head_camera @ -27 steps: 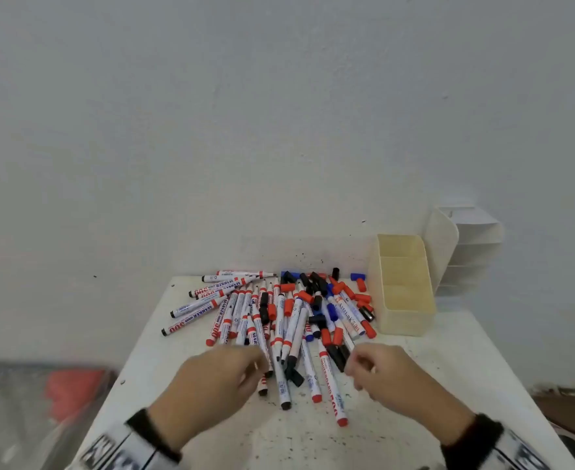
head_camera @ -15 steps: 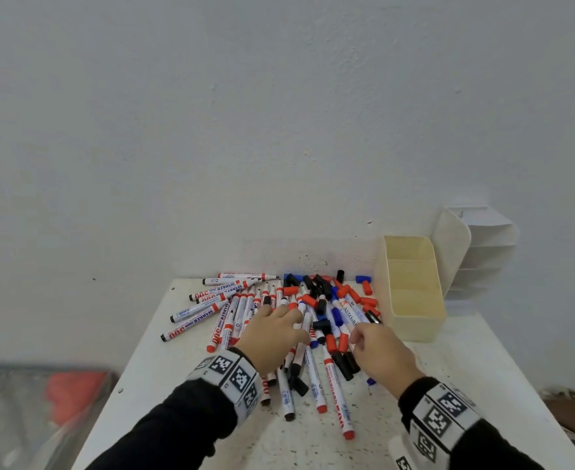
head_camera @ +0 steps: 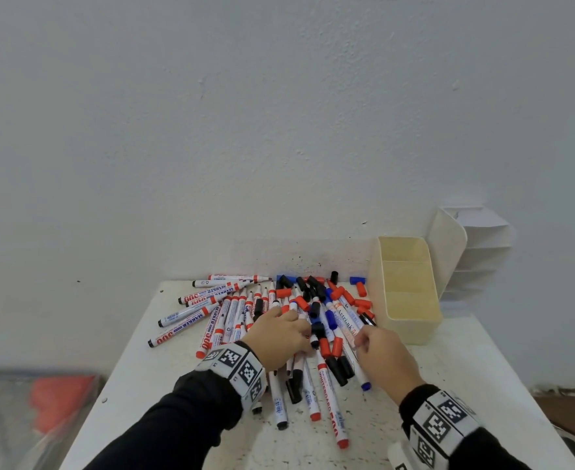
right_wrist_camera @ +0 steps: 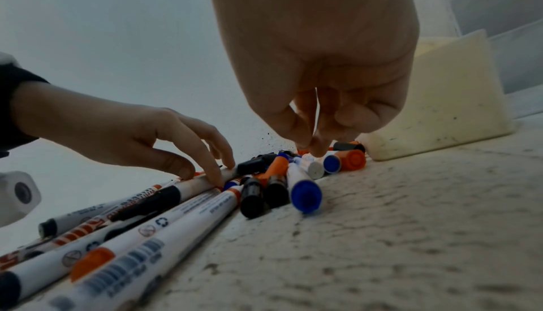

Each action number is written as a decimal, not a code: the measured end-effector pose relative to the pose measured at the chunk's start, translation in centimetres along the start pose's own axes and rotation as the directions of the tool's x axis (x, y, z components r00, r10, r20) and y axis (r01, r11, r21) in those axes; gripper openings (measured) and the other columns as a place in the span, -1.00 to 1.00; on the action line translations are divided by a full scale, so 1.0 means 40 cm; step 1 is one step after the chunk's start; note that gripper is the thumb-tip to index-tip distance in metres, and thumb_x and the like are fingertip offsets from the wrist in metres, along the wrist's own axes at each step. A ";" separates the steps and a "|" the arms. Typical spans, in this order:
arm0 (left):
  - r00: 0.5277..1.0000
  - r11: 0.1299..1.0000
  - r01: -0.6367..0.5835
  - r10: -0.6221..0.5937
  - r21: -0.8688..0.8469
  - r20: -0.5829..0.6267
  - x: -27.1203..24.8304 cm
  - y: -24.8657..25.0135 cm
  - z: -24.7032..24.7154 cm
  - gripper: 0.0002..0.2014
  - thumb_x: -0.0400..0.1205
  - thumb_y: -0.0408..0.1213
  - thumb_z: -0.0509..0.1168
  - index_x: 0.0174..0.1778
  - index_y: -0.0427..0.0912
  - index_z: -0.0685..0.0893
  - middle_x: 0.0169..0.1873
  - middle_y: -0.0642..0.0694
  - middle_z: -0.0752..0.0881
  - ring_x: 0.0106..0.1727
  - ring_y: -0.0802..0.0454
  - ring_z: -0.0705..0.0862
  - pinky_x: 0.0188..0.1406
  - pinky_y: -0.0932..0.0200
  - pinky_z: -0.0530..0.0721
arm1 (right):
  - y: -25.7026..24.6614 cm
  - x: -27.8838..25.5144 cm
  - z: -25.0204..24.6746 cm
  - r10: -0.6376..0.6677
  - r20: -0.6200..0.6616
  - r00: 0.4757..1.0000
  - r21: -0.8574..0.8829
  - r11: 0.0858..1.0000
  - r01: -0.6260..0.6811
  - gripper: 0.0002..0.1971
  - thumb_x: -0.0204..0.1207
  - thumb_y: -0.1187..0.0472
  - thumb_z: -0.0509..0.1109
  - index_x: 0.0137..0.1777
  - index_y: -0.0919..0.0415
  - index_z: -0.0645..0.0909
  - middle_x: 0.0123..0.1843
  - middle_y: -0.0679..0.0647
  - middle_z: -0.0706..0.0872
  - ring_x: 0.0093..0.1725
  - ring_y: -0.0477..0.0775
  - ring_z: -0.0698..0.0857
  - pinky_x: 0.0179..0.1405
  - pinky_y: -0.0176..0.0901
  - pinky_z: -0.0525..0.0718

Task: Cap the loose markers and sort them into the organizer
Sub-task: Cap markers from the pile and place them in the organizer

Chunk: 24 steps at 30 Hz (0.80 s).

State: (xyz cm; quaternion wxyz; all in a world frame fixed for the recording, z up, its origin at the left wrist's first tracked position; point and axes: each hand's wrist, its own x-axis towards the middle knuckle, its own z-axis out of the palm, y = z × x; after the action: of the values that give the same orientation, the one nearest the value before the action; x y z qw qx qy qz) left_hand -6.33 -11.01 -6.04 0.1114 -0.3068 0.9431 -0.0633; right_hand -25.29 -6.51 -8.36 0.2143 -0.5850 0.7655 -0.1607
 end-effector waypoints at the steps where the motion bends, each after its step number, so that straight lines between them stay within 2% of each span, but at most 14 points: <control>1: 1.000 1.000 -0.009 0.009 0.005 -0.003 0.004 0.001 -0.003 -0.62 0.66 -0.35 0.17 0.38 0.04 0.52 0.42 -0.06 0.44 0.40 -0.10 0.36 0.37 -0.05 0.31 | 0.002 0.003 0.001 0.000 -0.001 1.000 0.003 1.000 0.000 -0.88 0.59 0.22 0.20 -0.14 0.03 0.52 0.05 0.03 0.66 -0.05 0.00 0.65 -0.12 -0.19 0.65; 5: 1.000 1.000 -0.020 0.020 -0.008 -0.006 0.020 0.001 -0.007 -0.65 0.66 -0.33 0.16 0.37 -0.01 0.51 0.40 -0.04 0.48 0.40 -0.08 0.38 0.38 -0.02 0.29 | 0.002 0.009 0.011 -0.031 0.016 0.999 0.007 0.999 0.031 -0.86 0.59 0.25 0.18 -0.13 0.04 0.52 0.03 0.04 0.66 -0.03 0.01 0.64 -0.12 -0.20 0.63; 8: 0.998 1.000 -0.011 0.011 -0.015 -0.059 0.024 -0.007 0.000 -0.68 0.68 -0.33 0.12 0.34 -0.01 0.48 0.36 -0.01 0.52 0.36 -0.07 0.42 0.35 0.00 0.29 | 0.003 0.013 0.021 -0.086 0.021 0.996 -0.001 0.996 0.086 -0.83 0.59 0.27 0.15 -0.09 0.02 0.54 0.04 0.02 0.63 -0.01 0.00 0.63 -0.04 -0.15 0.66; 10: 0.994 0.999 0.004 -0.007 -0.033 -0.105 0.022 -0.012 0.008 -0.69 0.68 -0.33 0.11 0.34 -0.02 0.46 0.34 -0.02 0.54 0.36 -0.08 0.43 0.39 -0.02 0.29 | 0.005 0.011 0.024 -0.155 0.043 0.987 -0.018 0.988 0.156 -0.84 0.58 0.27 0.17 -0.07 0.02 0.55 0.01 -0.02 0.57 0.03 0.00 0.59 0.01 -0.14 0.64; 12: 0.985 0.998 0.023 -0.033 -0.055 -0.169 0.022 -0.014 0.013 -0.70 0.68 -0.32 0.13 0.32 -0.03 0.47 0.30 -0.03 0.59 0.36 -0.10 0.47 0.44 -0.05 0.28 | 0.003 0.006 0.024 -0.239 0.082 0.968 -0.060 0.968 0.244 -0.91 0.55 0.19 0.23 -0.12 -0.05 0.49 -0.07 -0.09 0.46 -0.03 -0.05 0.53 -0.07 -0.18 0.60; 15: 0.947 0.985 0.080 -0.123 -0.153 -0.296 0.024 -0.011 0.006 -0.75 0.69 -0.28 0.13 0.28 -0.04 0.52 0.24 -0.02 0.65 0.37 -0.08 0.50 0.49 -0.02 0.25 | -0.007 -0.006 0.022 -0.276 0.146 0.950 -0.185 0.936 0.300 -0.90 0.50 -0.02 0.32 -0.11 -0.11 0.43 -0.01 -0.12 0.39 -0.04 -0.09 0.50 -0.19 -0.28 0.50; 18: 0.878 0.931 0.163 -0.288 -0.328 -0.382 0.025 -0.003 -0.018 -0.73 0.75 -0.13 -0.01 0.31 0.00 0.47 0.25 0.07 0.61 0.36 0.07 0.47 0.46 0.13 0.20 | -0.014 -0.009 0.025 -0.289 0.184 0.939 -0.248 0.911 0.329 -0.81 0.48 -0.11 0.31 0.00 -0.06 0.52 0.02 -0.11 0.33 -0.03 -0.06 0.53 -0.18 -0.27 0.52; 20: 0.816 0.868 0.201 -0.405 -0.454 -0.413 0.023 0.004 -0.035 -0.69 0.75 -0.05 -0.06 0.31 0.00 0.46 0.17 0.10 0.62 0.22 0.15 0.52 0.37 0.19 0.28 | -0.020 -0.010 0.030 -0.312 0.196 0.930 -0.289 0.887 0.359 -0.74 0.46 -0.12 0.31 0.06 -0.03 0.55 0.03 -0.10 0.33 -0.04 -0.06 0.54 -0.15 -0.25 0.58; 21: 0.789 0.839 0.195 -0.442 -0.508 -0.427 0.021 0.007 -0.043 -0.69 0.75 -0.06 -0.05 0.30 -0.03 0.47 0.12 0.08 0.62 0.09 0.18 0.53 0.27 0.23 0.37 | -0.023 -0.010 0.031 -0.319 0.197 0.927 -0.302 0.880 0.367 -0.73 0.46 -0.12 0.32 0.07 -0.02 0.55 0.03 -0.10 0.32 -0.05 -0.07 0.53 -0.14 -0.25 0.60; 22: 0.771 0.812 0.177 -0.466 -0.556 -0.435 0.018 0.010 -0.049 -0.70 0.74 -0.08 -0.03 0.30 -0.06 0.47 0.07 0.06 0.61 -0.07 0.21 0.51 0.10 0.30 0.46 | -0.027 -0.011 0.034 -0.317 0.195 0.928 -0.304 0.880 0.364 -0.73 0.46 -0.11 0.32 0.06 -0.01 0.55 0.03 -0.10 0.32 -0.07 -0.07 0.53 -0.14 -0.26 0.60; 24: 0.761 0.755 0.152 -0.501 -0.638 -0.412 0.008 0.016 -0.058 -0.70 0.74 -0.13 -0.02 0.31 -0.11 0.45 0.05 0.02 0.57 -0.31 0.25 0.44 -0.31 0.43 0.41 | -0.031 -0.013 0.039 -0.305 0.184 0.935 -0.286 0.893 0.347 -0.75 0.48 -0.07 0.32 0.06 0.03 0.56 0.02 -0.10 0.31 -0.10 -0.07 0.52 -0.18 -0.29 0.57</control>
State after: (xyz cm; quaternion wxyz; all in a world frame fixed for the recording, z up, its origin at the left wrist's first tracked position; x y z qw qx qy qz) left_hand -7.53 -10.59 -3.97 -0.2801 -0.4607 0.8344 0.1144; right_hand -23.33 -6.34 -8.98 0.1395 -0.7412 0.6559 -0.0310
